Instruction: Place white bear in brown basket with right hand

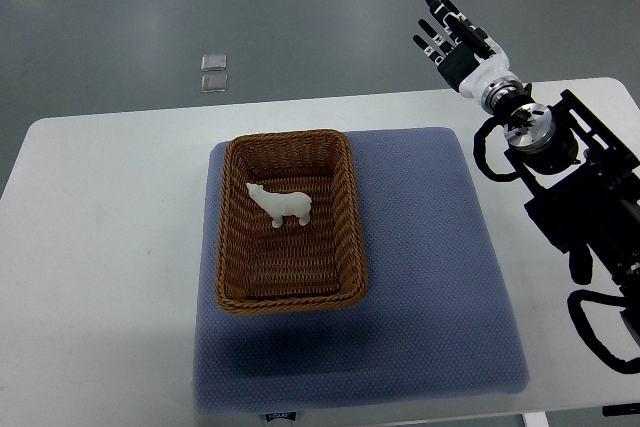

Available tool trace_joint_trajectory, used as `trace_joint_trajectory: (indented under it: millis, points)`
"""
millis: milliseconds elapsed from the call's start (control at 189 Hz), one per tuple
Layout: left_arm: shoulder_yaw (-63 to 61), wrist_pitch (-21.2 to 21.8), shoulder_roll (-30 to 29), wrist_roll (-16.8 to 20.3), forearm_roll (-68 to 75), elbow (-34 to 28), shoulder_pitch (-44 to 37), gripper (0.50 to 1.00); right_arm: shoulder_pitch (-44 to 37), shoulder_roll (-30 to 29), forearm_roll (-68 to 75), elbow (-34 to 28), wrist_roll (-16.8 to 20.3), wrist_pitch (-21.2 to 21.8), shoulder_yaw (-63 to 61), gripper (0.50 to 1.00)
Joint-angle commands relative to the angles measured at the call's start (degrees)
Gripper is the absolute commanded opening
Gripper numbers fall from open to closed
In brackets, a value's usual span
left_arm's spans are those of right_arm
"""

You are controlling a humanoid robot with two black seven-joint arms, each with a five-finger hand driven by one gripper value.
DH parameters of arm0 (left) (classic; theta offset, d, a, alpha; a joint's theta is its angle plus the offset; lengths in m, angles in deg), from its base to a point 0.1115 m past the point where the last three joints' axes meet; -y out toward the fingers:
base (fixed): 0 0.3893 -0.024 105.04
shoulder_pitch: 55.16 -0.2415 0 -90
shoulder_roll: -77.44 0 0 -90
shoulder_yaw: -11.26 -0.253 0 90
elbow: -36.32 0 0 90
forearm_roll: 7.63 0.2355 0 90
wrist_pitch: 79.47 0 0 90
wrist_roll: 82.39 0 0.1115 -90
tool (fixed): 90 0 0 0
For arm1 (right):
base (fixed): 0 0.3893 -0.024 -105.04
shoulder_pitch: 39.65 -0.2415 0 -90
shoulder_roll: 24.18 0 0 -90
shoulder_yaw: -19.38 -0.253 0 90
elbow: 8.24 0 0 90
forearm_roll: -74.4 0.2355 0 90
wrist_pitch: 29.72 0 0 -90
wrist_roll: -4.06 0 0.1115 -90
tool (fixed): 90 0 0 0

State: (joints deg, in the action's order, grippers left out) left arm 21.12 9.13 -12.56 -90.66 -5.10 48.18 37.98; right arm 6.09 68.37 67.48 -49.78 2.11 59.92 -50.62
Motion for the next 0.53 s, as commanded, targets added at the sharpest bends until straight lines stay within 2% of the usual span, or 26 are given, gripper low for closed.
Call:
trace_joint_trajectory:
  millis: [0,138,524]
  points:
    - [0.0,0.0,0.0,0.0,0.0,0.0,-0.1,1.000,1.3,-0.1,4.7,1.7,-1.6,2.9,-0.1,0.919]
    - [0.0,0.0,0.0,-0.1,0.0,0.3,-0.1,1.000,2.1,-0.9,5.1,2.9,-4.6,3.5,0.0,0.921]
    - [0.1,0.0,0.0,-0.1,0.0,0.5,0.0,1.000,3.3,-1.8,5.1,2.9,-4.8,3.5,0.0,0.921]
